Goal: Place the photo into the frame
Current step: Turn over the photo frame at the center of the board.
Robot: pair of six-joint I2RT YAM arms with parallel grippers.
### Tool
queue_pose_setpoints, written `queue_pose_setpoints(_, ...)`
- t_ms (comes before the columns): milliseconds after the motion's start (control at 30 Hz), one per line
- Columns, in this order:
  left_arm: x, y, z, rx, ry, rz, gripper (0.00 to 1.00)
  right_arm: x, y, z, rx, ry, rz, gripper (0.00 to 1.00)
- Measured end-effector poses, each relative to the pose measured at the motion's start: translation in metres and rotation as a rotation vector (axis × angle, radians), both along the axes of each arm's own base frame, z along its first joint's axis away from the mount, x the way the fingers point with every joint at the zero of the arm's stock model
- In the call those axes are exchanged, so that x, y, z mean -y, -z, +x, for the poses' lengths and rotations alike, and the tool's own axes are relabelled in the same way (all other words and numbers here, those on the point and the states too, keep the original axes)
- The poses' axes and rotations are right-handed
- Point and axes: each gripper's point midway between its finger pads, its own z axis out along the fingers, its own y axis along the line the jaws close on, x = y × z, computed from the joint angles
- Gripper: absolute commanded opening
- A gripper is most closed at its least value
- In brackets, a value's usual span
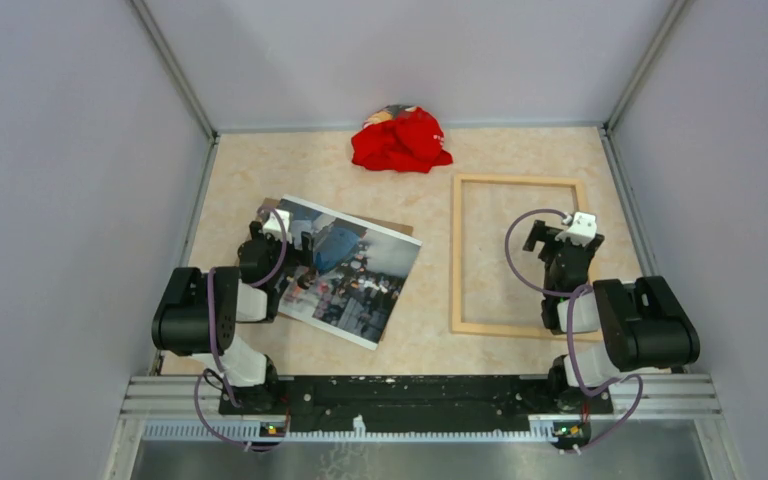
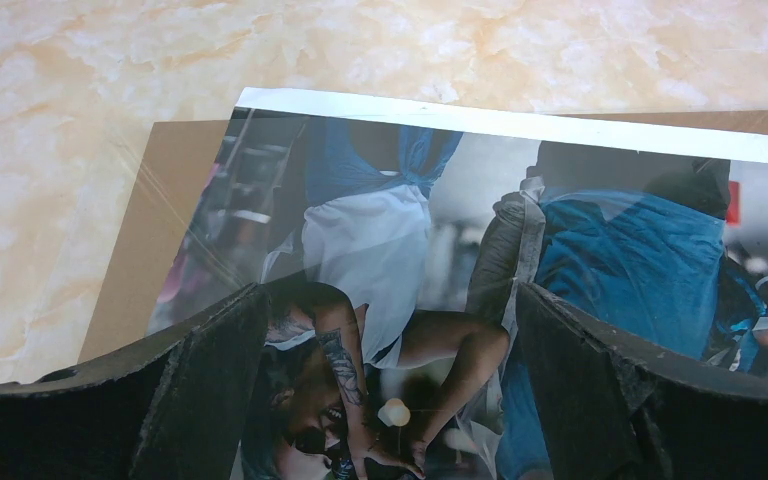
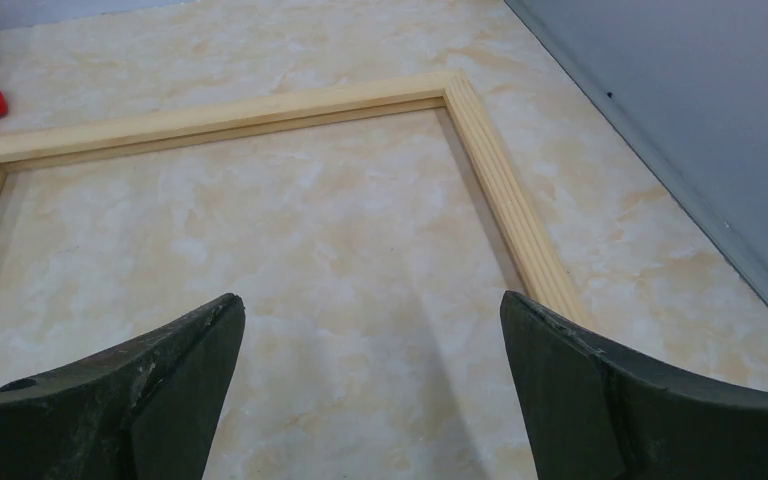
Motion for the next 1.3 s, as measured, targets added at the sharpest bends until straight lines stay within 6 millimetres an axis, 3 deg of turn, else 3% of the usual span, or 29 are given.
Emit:
queue_pose_setpoints(567, 0.000, 0.001, 0.003, -0.022, 0.001, -0.001, 0.99, -0.005, -0.001, -0.003, -0.042, -0.025, -0.012, 0.99)
queue_pose_setpoints(667, 0.002, -0.012, 0.030, -0.112, 0.019, 0.013, 0.99, -0.012, -0.030, 0.009, -0.040, -0.024, 0.025, 0.99)
queue_pose_setpoints(767, 0.003, -0.056, 0.068, -0.132, 0.041, 0.034, 0.99, -0.005, -0.084, 0.024, 0.041, 0.056, 0.209, 0.99)
queue_pose_setpoints(833, 0.004, -0.084, 0.082, -0.142, 0.060, 0.047, 0.99, 0.012, -0.112, 0.027, 0.094, 0.112, 0.389, 0.99)
queue_pose_setpoints(900, 0.004, -0.098, 0.086, -0.169, 0.074, 0.049, 0.99, 0.037, -0.124, 0.026, 0.124, 0.159, 0.517, 0.99)
queue_pose_setpoints(967, 0.004, -0.097, 0.081, -0.228, 0.091, 0.039, 0.99, 0.042, -0.112, 0.024, 0.073, 0.182, 0.580, 0.99)
queue_pose_setpoints(1033, 0.004, -0.085, 0.070, -0.295, 0.104, 0.023, 0.99, 0.015, -0.090, 0.028, -0.071, 0.153, 0.588, 0.99)
queue_pose_setpoints(1133, 0.004, -0.067, 0.051, -0.405, 0.113, -0.011, 0.99, -0.055, -0.073, 0.044, -0.308, 0.047, 0.509, 0.99)
queue_pose_setpoints(1233, 0.005, -0.066, 0.043, -0.462, 0.120, -0.038, 0.99, -0.118, -0.070, 0.057, -0.445, -0.095, 0.419, 0.99)
queue_pose_setpoints(1300, 0.005, -0.074, 0.044, -0.468, 0.122, -0.048, 0.99, -0.146, -0.062, 0.055, -0.517, -0.176, 0.384, 0.99)
